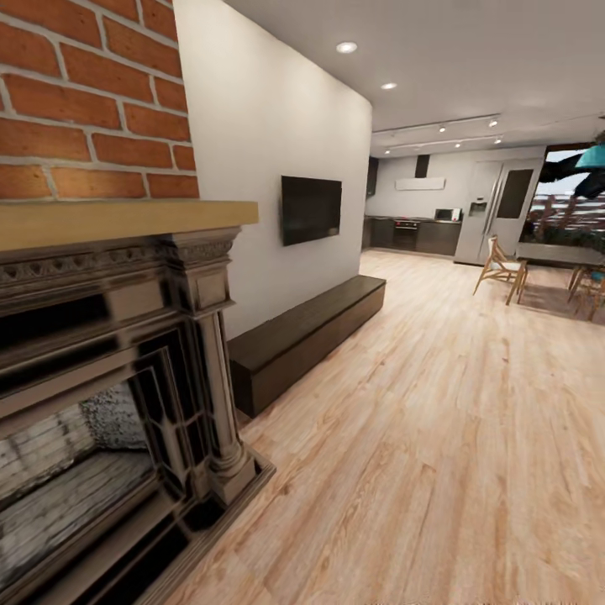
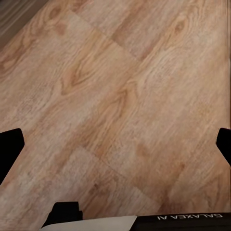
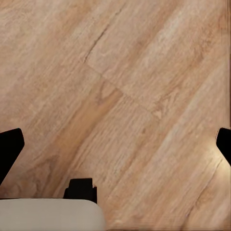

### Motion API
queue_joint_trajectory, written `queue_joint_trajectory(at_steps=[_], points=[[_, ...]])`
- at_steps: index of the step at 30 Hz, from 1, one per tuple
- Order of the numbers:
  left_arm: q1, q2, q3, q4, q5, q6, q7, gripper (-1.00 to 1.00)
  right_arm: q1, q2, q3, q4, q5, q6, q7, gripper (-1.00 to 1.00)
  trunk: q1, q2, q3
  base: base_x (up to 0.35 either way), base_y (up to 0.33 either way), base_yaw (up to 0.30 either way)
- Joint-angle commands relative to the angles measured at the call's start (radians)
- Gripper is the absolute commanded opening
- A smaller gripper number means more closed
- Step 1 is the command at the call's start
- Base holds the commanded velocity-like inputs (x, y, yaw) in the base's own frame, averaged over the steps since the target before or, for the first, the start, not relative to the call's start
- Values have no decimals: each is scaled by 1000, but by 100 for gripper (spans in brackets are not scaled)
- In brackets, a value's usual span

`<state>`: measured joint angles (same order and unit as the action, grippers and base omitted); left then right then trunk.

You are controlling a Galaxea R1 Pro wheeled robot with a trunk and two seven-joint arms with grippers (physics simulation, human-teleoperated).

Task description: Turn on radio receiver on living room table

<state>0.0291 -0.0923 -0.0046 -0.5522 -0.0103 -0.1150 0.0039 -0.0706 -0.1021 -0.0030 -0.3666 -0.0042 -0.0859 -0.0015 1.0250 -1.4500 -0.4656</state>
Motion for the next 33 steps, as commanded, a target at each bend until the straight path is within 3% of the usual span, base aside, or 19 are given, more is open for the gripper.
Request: queue_joint_trajectory(at_steps=[1,33], points=[[0,0,0,0,0,0,0,100,0,0,0,0,0,0,0,100,0,0,0,0,0,-261],[0,0,0,0,1,2,1,100,0,0,-2,0,0,0,0,100,0,0,2,0,0,-272]])
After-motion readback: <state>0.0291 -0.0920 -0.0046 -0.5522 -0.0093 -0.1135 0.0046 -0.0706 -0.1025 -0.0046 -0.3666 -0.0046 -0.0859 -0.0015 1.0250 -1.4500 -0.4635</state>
